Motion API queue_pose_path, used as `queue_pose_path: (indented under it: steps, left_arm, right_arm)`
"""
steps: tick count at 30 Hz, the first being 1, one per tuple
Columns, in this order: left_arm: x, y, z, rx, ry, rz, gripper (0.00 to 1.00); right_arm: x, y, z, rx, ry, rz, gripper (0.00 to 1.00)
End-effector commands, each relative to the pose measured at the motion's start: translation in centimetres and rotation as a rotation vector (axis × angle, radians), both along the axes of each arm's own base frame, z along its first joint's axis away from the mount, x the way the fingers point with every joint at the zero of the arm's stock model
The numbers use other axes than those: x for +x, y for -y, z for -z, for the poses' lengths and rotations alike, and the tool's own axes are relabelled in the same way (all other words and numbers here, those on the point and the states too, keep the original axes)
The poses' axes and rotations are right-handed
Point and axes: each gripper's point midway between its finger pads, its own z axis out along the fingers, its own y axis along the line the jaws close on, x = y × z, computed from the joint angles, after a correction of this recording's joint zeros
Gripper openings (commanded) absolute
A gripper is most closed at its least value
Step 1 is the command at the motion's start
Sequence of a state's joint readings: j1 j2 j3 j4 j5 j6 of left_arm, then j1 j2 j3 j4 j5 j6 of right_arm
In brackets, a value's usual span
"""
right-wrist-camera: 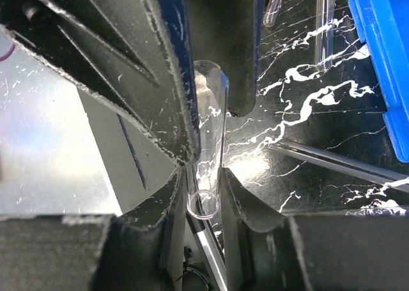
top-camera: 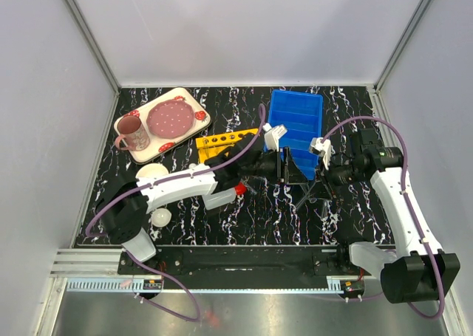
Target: Organize the chemistry lab equipment
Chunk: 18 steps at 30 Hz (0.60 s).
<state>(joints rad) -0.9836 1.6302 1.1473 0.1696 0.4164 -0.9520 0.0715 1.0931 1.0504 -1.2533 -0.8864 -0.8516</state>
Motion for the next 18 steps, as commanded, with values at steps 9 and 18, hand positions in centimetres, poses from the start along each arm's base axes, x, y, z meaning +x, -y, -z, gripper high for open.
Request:
queue_pose_path:
  steps: [9,18]
  left_arm:
    - [0.1,0.8,-2.3,-0.048,0.064,-0.005,0.46]
    - [-1.1,0.2,-3.4,-0.091,0.076,0.026,0.18]
  right_arm:
    - [-0.6,-0.7,-0.9,0.048,0.042,-0.042,0.17]
    - [-0.4,-0.8,-1.1,0.053,0.035,-0.035,0.18]
